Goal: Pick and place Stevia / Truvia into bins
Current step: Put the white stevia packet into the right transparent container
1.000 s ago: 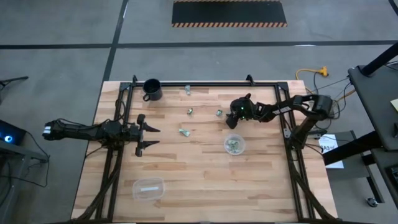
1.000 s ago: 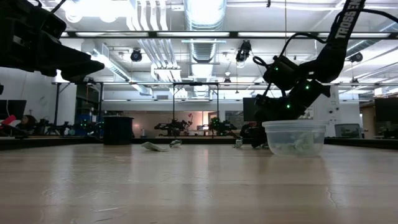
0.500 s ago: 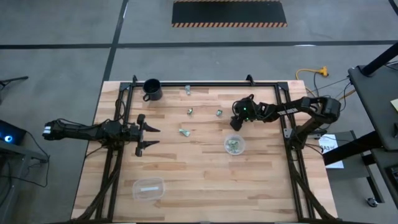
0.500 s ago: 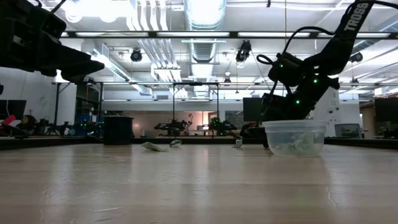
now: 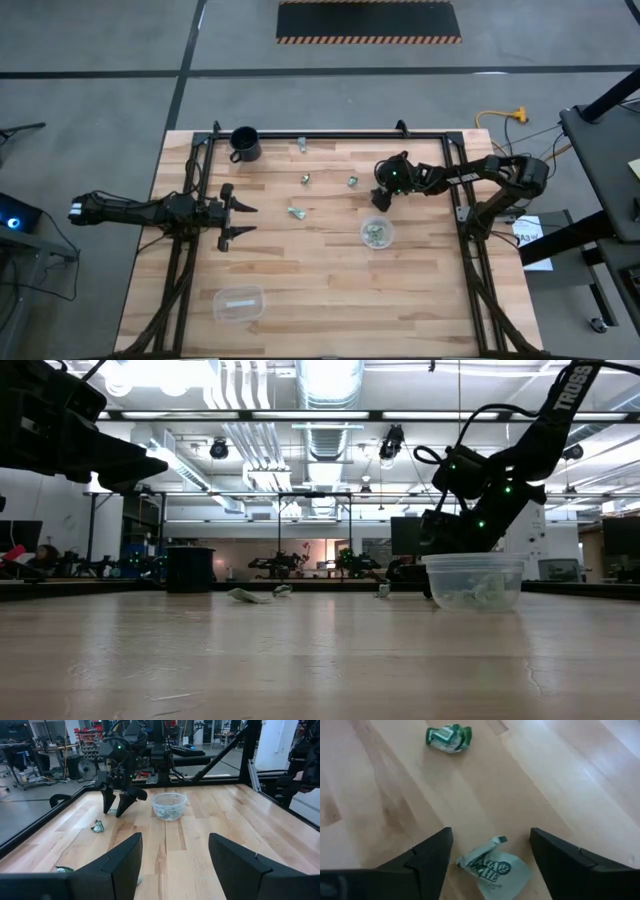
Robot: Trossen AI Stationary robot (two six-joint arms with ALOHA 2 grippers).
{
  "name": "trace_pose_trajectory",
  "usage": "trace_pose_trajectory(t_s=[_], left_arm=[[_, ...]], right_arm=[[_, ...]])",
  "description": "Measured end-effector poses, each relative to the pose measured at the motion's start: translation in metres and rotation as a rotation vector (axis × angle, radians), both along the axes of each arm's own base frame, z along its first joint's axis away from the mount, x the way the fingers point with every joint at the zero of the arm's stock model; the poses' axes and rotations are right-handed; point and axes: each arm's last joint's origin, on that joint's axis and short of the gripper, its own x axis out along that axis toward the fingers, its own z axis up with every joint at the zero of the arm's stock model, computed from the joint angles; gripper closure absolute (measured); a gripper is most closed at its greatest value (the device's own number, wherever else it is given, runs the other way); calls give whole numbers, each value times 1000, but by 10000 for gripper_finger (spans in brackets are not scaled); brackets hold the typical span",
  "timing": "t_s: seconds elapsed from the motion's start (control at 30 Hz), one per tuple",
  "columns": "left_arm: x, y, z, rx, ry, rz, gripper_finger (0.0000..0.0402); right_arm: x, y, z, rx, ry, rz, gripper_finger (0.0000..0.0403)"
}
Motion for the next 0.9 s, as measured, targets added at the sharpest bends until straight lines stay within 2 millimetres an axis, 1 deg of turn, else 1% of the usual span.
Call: trace_pose_trajectory(t_s=[0.13,0.27,0.4,0.6,0.7,0.77,0.83,0.9], left_arm=[[0,0,0,0,0,0,189],[0,0,0,0,0,0,189],[0,0,0,0,0,0,189],[0,0,0,0,0,0,189],[0,0,0,0,0,0,189],[0,0,0,0,0,0,189],[0,0,0,0,0,0,189],[0,0,0,0,0,0,189]], right_arm=[[-2,2,0,16,22,26,117],[-4,3,1,32,38,37,105],[-6,5,3,39,43,39,105],[-11,8,5,64,76,33,119],[-12,8,4,68,81,28,132],[-12,8,4,69,84,13,149],[-13,8,4,65,88,7,178],[-13,8,4,63,91,7,216]])
